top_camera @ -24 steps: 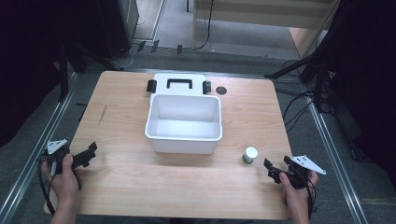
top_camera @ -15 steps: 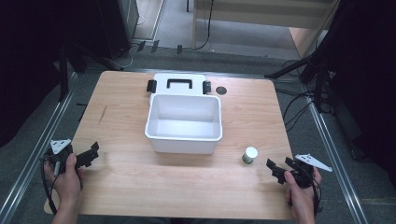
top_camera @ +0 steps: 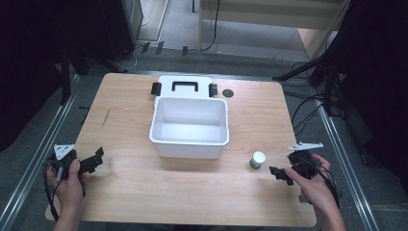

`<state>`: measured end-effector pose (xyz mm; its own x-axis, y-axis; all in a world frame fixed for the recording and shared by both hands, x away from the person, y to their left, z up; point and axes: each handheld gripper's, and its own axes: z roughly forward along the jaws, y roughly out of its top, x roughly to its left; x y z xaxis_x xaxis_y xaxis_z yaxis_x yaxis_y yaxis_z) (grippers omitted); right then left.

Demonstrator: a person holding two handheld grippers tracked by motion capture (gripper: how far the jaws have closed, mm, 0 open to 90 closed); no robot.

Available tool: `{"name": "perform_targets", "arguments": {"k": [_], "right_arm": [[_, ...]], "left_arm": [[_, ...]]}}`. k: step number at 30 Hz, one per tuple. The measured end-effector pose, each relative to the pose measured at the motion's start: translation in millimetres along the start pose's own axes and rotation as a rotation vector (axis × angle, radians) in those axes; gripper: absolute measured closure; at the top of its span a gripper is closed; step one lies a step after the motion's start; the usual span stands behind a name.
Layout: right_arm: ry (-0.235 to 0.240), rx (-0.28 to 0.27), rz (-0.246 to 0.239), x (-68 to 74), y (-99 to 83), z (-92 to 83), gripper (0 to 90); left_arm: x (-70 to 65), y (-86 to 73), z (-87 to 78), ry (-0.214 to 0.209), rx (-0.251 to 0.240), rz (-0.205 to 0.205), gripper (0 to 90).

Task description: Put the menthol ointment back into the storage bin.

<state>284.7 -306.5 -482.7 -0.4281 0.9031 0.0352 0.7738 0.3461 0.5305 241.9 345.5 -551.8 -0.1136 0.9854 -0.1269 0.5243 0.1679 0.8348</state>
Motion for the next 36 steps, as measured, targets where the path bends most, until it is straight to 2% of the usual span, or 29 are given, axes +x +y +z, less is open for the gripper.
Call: {"name": "perform_targets", "arguments": {"k": [1, 2, 3, 4, 5, 6, 7, 8, 11, 12, 13, 15, 16, 17, 21, 26, 27, 36], "right_arm": [[0.001, 0.023, -0.015, 1.4, 3.7, 0.8, 14.0], [0.001, 0.023, -0.015, 1.4, 3.7, 0.8, 14.0], [0.017, 0.084, -0.026, 3.4, 10.5, 2.3, 14.1], [0.017, 0.115, -0.036, 4.0, 13.7, 3.2, 14.5], [0.013, 0.144, -0.047, 4.9, 16.8, 4.2, 14.5], [0.013, 0.144, -0.047, 4.9, 16.8, 4.2, 14.5], [0.009, 0.167, -0.053, 5.7, 19.0, 4.8, 14.6], [-0.006, 0.233, -0.080, 9.1, 26.2, 7.3, 14.8], [-0.007, 0.268, -0.097, 11.9, 30.0, 9.0, 15.4], [-0.012, 0.313, -0.129, 16.7, 34.6, 11.3, 16.9], [-0.012, 0.313, -0.129, 16.7, 34.6, 11.3, 16.9], [-0.022, 0.369, -0.157, 22.7, 39.3, 15.0, 18.1], [-0.022, 0.369, -0.157, 22.7, 39.3, 15.0, 18.1], [-0.021, 0.410, -0.179, 27.0, 42.4, 18.1, 17.9], [-0.030, 0.440, -0.210, 34.8, 49.4, 21.7, 21.8], [-0.013, 0.466, -0.217, 41.3, 56.4, 23.9, 25.6], [-0.014, 0.482, -0.214, 44.6, 60.5, 25.2, 25.8], [-0.018, 0.477, -0.175, 52.3, 81.6, 34.1, 31.3]], "left_arm": [[-0.1, 0.0, 0.3, -0.003, 0.002, 0.002, 0.0], [-0.1, 0.0, 0.3, -0.003, 0.002, 0.002, 0.0], [-0.2, 0.3, 0.5, -0.003, 0.010, 0.009, 0.0], [-0.3, 0.4, 0.8, -0.003, 0.010, 0.007, 0.0], [-0.2, 0.4, 0.8, -0.004, 0.011, 0.008, 0.0], [-0.2, 0.4, 0.8, -0.004, 0.011, 0.008, 0.0], [0.0, 0.4, 0.8, -0.006, 0.010, 0.008, 0.0], [0.0, 0.4, 0.8, -0.005, 0.010, 0.007, 0.0], [0.0, 0.3, 0.8, -0.004, 0.011, 0.007, 0.0], [0.0, 0.3, 0.6, -0.006, 0.012, 0.006, 0.0], [-0.1, 0.2, 0.6, -0.007, 0.012, 0.007, 0.0], [-0.9, -0.1, 0.3, 0.000, 0.007, 0.003, 0.0], [-0.9, -0.1, 0.3, 0.000, 0.007, 0.003, 0.0], [-1.0, -0.2, 0.1, 0.001, 0.007, 0.004, 0.0], [-0.1, -0.7, -1.1, -0.009, 0.005, 0.003, 0.0], [-0.2, -0.8, -1.2, -0.010, 0.003, 0.001, 0.0], [-0.2, -0.8, -1.1, -0.011, 0.003, 0.002, 0.0], [-0.1, -0.8, -1.2, -0.014, 0.003, 0.004, 0.0]]}}
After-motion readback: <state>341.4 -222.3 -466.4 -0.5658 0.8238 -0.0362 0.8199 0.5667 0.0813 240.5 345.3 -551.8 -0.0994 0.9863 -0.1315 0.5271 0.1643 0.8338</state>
